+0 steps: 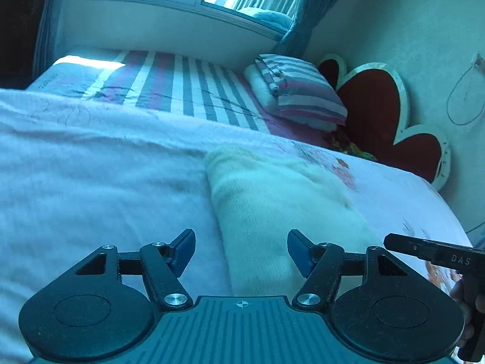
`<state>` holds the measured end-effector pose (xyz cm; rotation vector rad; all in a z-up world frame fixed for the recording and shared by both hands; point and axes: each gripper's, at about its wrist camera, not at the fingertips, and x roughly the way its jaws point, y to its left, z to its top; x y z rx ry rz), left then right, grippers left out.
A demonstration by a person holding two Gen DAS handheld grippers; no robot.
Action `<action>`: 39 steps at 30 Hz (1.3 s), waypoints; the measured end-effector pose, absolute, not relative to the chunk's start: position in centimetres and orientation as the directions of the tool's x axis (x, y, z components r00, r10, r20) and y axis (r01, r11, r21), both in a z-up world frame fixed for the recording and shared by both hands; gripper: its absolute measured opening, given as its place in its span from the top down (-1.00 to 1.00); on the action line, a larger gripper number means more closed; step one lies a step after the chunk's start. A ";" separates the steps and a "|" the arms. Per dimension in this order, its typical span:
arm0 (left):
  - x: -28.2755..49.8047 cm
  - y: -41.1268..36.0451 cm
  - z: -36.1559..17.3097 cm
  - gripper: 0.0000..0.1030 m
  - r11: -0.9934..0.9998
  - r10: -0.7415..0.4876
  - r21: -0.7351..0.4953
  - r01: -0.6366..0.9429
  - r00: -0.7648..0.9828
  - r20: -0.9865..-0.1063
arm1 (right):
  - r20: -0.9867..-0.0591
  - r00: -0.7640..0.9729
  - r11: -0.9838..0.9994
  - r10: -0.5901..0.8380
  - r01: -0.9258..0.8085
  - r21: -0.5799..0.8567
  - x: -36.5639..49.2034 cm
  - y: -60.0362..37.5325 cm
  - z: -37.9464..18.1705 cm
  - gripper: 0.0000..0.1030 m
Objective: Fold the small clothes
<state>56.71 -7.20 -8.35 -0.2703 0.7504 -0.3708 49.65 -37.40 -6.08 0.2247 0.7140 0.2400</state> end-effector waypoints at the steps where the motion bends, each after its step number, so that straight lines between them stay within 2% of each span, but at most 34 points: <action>1: 55.2 -6.9 -8.8 -0.29 0.896 -0.430 -0.375 0.236 0.669 -0.607 | -0.623 0.719 0.943 0.310 -0.147 0.299 48.4 -37.3 -6.3 0.30; 5: 51.1 -5.9 -10.8 -0.29 0.882 -0.450 -0.423 0.209 0.644 -0.619 | -0.654 0.682 0.938 0.326 -0.149 0.312 44.4 -36.4 -7.9 0.30; 10: 48.8 -6.8 -11.2 -0.28 0.920 -0.392 -0.291 0.264 0.650 -0.651 | -0.677 0.671 0.946 0.302 -0.127 0.297 42.0 -35.8 -9.3 0.31; 14: 47.5 -6.4 -9.4 -0.28 0.922 -0.387 -0.278 0.269 0.656 -0.648 | -0.647 0.690 0.937 0.323 -0.136 0.323 40.9 -35.6 -7.2 0.29; 19: 45.6 -5.5 -10.8 -0.28 0.925 -0.380 -0.288 0.248 0.640 -0.668 | -0.719 0.647 0.965 0.255 -0.126 0.229 40.7 -34.3 -9.0 0.30; 25: 44.9 -5.1 -10.3 -0.29 0.927 -0.374 -0.286 0.243 0.658 -0.653 | -0.724 0.646 0.965 0.241 -0.084 0.247 40.8 -34.1 -9.0 0.21; 27: 44.4 -5.0 -10.0 -0.29 0.938 -0.347 -0.261 0.229 0.660 -0.666 | -0.732 0.642 0.969 0.229 -0.075 0.237 40.6 -33.9 -9.0 0.09; 30: 43.4 -5.1 -9.2 -0.33 0.953 -0.304 -0.217 0.214 0.660 -0.686 | -0.732 0.649 0.970 0.207 -0.038 0.240 39.6 -33.6 -8.0 -0.37; 32: 42.3 -5.2 -8.5 -1.00 0.962 -0.271 -0.173 0.210 0.684 -0.677 | -0.720 0.664 0.973 0.202 -0.052 0.225 38.4 -33.0 -7.3 -0.77; 34: 41.5 -5.1 -8.0 -1.00 0.969 -0.243 -0.138 0.203 0.701 -0.670 | -0.725 0.663 0.978 0.186 -0.053 0.202 37.7 -32.4 -7.2 -0.96; 39: 40.3 -4.7 -8.1 -1.00 0.972 -0.228 -0.122 0.200 0.697 -0.680 | -0.710 0.687 0.981 0.153 -0.020 0.193 36.4 -31.8 -7.2 -0.99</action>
